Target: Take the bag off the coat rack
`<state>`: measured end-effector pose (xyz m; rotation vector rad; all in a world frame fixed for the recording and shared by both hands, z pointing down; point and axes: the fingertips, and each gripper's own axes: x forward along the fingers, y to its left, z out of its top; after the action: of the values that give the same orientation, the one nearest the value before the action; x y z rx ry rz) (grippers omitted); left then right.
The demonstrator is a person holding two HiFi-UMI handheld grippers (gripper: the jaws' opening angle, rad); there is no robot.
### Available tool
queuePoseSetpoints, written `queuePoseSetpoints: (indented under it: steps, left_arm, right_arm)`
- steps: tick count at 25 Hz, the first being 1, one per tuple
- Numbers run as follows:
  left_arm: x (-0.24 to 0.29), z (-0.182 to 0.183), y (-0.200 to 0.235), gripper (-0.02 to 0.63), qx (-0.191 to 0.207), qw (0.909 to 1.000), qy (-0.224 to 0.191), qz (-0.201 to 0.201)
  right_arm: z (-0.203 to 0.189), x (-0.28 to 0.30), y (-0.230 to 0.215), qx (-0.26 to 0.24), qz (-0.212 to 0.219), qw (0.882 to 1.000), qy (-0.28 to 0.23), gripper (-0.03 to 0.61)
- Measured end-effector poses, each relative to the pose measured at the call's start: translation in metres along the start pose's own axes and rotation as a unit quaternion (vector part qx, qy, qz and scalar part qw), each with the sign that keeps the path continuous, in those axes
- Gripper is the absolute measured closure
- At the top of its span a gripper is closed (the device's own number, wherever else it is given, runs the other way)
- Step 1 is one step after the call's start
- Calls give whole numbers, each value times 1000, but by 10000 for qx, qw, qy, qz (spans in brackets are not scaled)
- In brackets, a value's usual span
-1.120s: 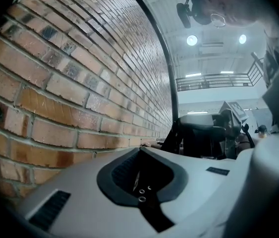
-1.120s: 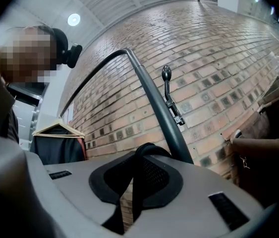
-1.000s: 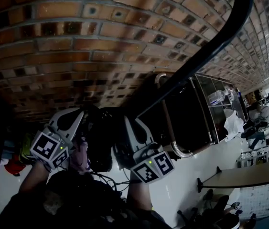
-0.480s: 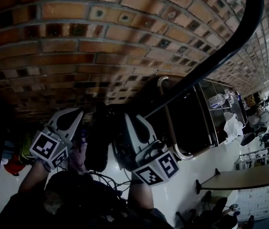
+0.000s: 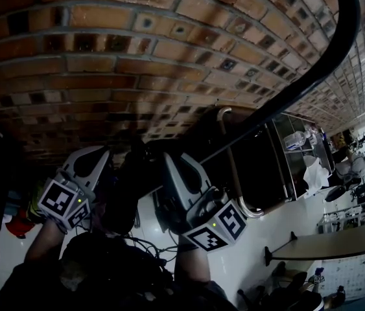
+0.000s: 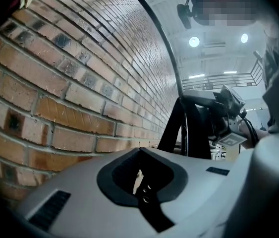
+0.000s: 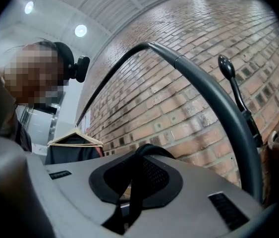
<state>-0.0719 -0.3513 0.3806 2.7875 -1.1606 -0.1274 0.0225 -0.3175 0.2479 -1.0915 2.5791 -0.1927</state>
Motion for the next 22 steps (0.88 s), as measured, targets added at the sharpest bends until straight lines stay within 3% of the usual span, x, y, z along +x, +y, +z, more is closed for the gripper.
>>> queuePoseSetpoints:
  steps: [6, 12, 22]
  left_arm:
    - [-11, -8, 9, 580, -87, 9998, 156, -6]
    - [-20, -13, 8, 580, -99, 9997, 232, -56]
    - [-63, -14, -26, 580, 67, 9992, 171, 364]
  right_arm:
    - [-22, -7, 20, 10, 233, 9997, 92, 552]
    - [-44, -34, 31, 474, 192, 9987, 30, 552]
    - [-50, -91, 62, 448, 349, 9983, 130, 552]
